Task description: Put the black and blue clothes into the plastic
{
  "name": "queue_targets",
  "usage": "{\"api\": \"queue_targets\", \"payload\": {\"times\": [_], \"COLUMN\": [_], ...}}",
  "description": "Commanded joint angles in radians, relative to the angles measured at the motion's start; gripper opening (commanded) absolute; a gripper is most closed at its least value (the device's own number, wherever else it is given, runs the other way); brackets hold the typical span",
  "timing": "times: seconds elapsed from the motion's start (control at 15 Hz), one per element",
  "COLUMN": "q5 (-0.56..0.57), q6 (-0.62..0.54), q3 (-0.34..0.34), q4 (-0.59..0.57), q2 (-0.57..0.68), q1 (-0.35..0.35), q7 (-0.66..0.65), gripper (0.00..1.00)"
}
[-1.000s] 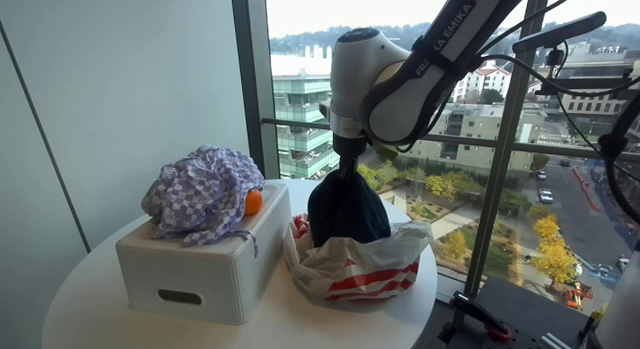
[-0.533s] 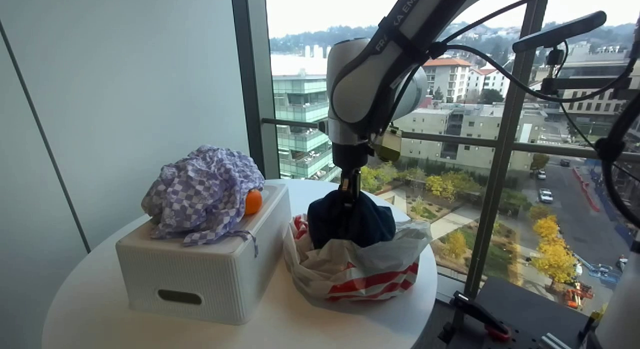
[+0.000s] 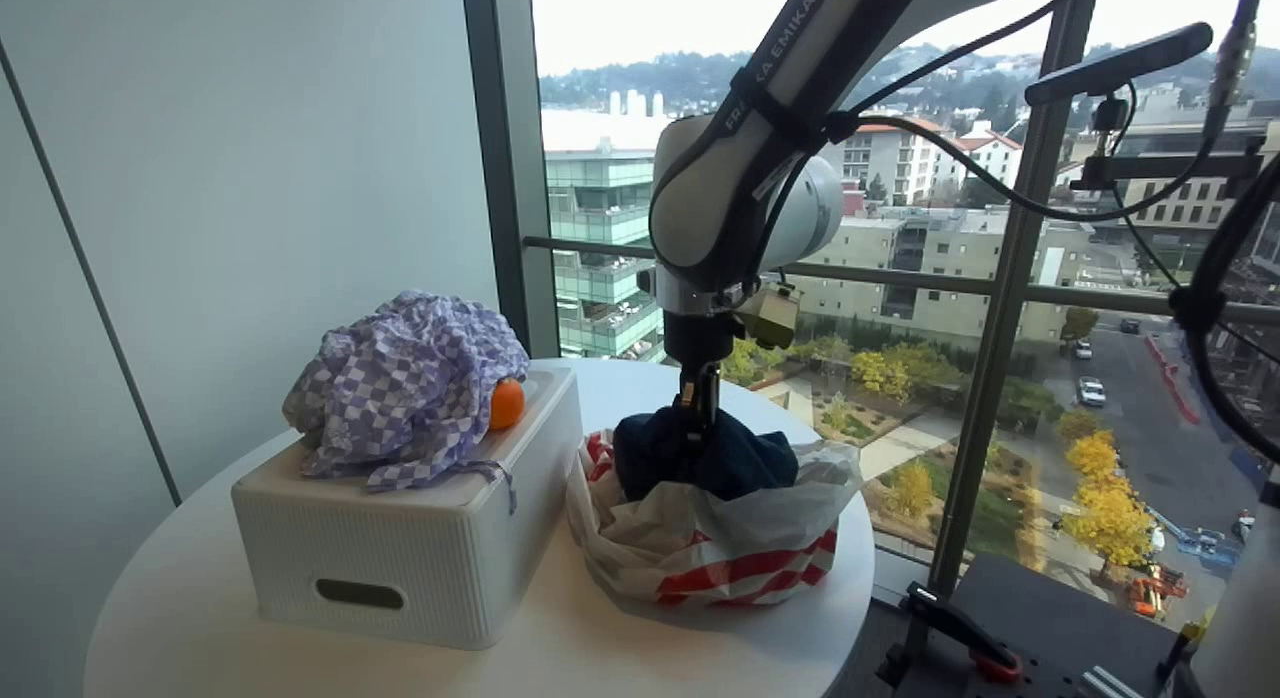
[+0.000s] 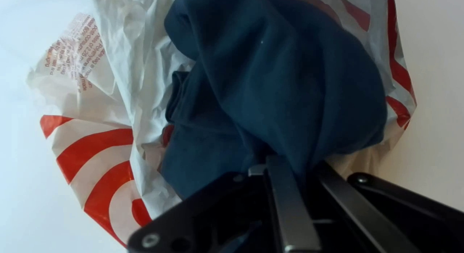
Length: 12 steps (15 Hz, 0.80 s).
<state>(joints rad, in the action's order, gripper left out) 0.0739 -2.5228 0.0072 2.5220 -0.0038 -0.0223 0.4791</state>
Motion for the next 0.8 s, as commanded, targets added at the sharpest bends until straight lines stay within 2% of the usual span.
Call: {"api": "queue_targets", "payload": {"times": [0.0, 0.4, 0.67, 0.73], "q5": [-0.062, -0.256, -0.283, -0.278], "q6": [-0.111, -0.245, -0.286, -0.282], "q3": [-0.005, 0.07, 0.114, 0.122], "q4": [-0.014, -0.022, -0.025, -0.021], "q2": [0.117, 0.291, 0.324, 0.312], "q1": [0.001, -0.053, -0.092, -0.098], "q7": [-0.015, 0.0, -0.02, -0.022], "gripper": [0.06, 0.06, 0.07, 0.27]}}
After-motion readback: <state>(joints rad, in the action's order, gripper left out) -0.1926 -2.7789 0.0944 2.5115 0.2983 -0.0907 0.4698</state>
